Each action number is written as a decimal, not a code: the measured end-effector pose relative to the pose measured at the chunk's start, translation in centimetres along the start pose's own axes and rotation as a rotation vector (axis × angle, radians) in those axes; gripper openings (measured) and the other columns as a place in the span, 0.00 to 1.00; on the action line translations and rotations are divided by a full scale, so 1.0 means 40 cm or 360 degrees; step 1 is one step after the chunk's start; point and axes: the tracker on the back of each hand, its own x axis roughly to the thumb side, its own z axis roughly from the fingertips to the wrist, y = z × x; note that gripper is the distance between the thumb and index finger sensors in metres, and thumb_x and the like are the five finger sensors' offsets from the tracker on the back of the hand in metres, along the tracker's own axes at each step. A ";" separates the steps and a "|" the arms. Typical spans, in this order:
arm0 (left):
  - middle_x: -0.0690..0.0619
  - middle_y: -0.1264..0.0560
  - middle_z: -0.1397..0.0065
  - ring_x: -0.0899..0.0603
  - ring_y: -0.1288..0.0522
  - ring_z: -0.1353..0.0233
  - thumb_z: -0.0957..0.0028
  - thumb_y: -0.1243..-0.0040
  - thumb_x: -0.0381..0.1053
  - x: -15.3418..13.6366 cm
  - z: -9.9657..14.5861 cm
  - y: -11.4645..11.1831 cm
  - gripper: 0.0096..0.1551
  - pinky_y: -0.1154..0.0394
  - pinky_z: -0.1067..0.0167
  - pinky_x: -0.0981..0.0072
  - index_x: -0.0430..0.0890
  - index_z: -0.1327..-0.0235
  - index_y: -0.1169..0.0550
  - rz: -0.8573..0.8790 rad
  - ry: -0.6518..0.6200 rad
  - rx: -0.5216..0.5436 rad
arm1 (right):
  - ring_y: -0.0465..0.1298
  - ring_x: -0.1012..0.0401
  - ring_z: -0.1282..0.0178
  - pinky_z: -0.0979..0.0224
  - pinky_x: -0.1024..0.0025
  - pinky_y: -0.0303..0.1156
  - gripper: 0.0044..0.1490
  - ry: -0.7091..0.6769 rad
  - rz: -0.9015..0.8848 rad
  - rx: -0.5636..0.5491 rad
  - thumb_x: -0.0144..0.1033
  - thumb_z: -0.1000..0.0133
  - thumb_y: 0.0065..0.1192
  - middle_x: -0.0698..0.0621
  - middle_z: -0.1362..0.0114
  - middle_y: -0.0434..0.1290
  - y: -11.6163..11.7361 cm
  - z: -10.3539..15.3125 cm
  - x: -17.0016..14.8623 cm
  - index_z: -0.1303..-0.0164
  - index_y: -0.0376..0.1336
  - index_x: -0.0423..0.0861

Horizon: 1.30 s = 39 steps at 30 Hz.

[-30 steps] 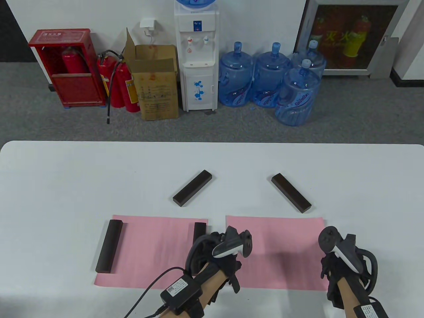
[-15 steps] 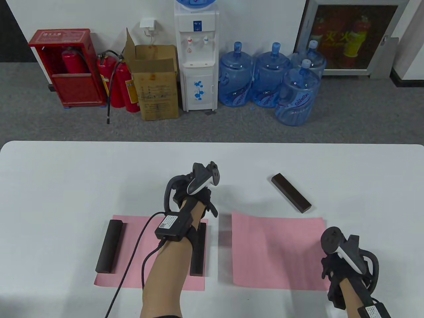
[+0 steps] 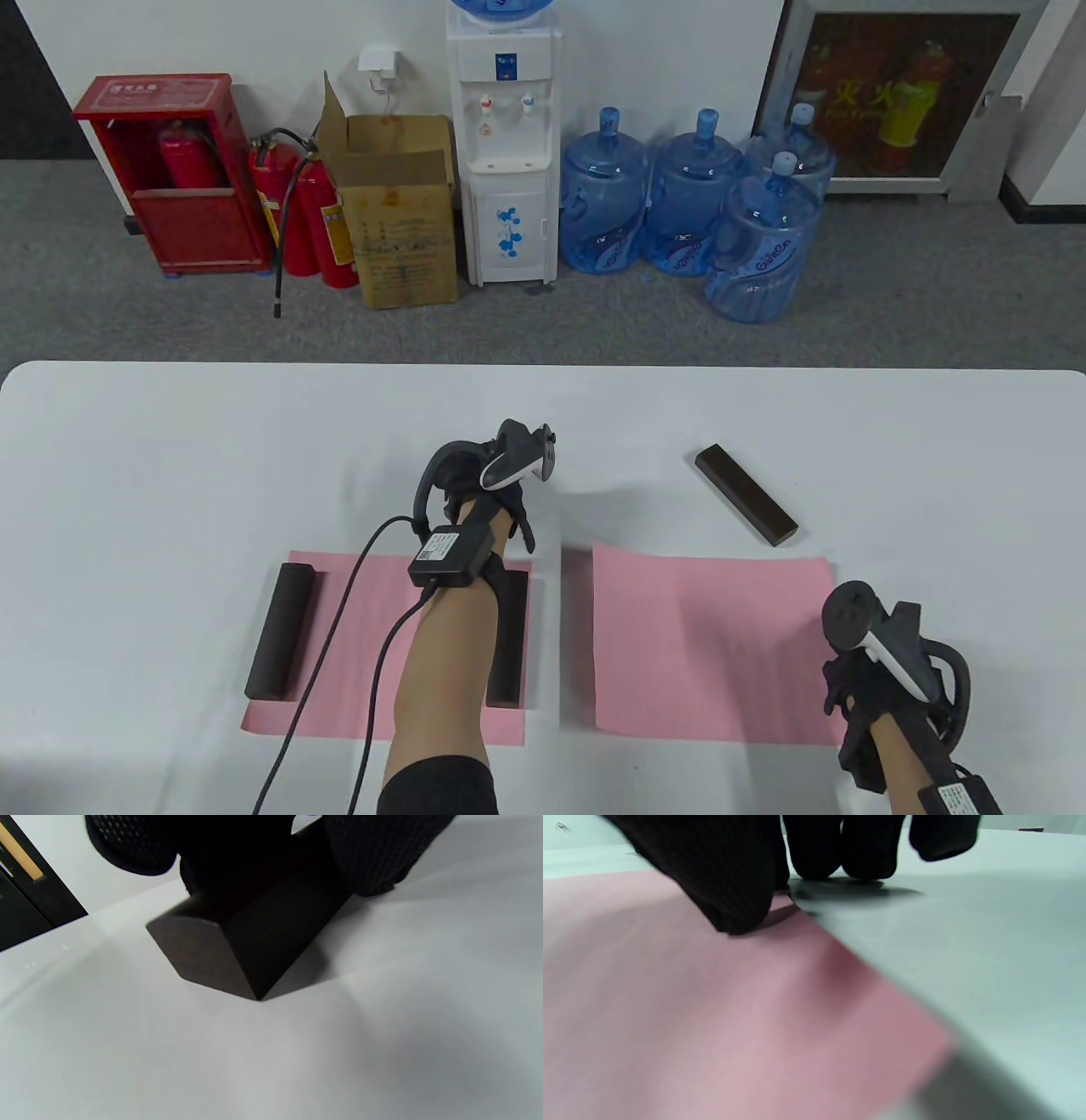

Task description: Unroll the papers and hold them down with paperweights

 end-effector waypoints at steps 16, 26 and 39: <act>0.40 0.25 0.32 0.46 0.15 0.50 0.48 0.46 0.64 -0.093 0.284 0.142 0.33 0.22 0.43 0.47 0.79 0.28 0.39 0.0507 -0.0305 0.0471 | 0.60 0.43 0.18 0.21 0.38 0.57 0.38 -0.0007 0.0008 -0.0003 0.37 0.52 0.71 0.46 0.18 0.55 0.000 0.000 0.001 0.29 0.63 0.51; 0.39 0.19 0.39 0.45 0.13 0.56 0.50 0.44 0.68 0.147 0.499 0.108 0.36 0.20 0.49 0.46 0.72 0.25 0.36 0.0550 -0.0605 0.0397 | 0.60 0.43 0.18 0.21 0.38 0.57 0.38 -0.0020 -0.0003 0.0007 0.38 0.52 0.72 0.45 0.18 0.55 0.000 -0.001 -0.001 0.29 0.63 0.50; 0.41 0.17 0.42 0.46 0.13 0.58 0.51 0.46 0.70 0.294 0.475 -0.014 0.35 0.20 0.50 0.47 0.72 0.26 0.34 0.0016 -0.0377 0.0090 | 0.59 0.43 0.18 0.21 0.38 0.56 0.38 -0.0030 -0.0018 0.0010 0.38 0.52 0.72 0.45 0.18 0.55 0.000 -0.001 -0.003 0.28 0.63 0.50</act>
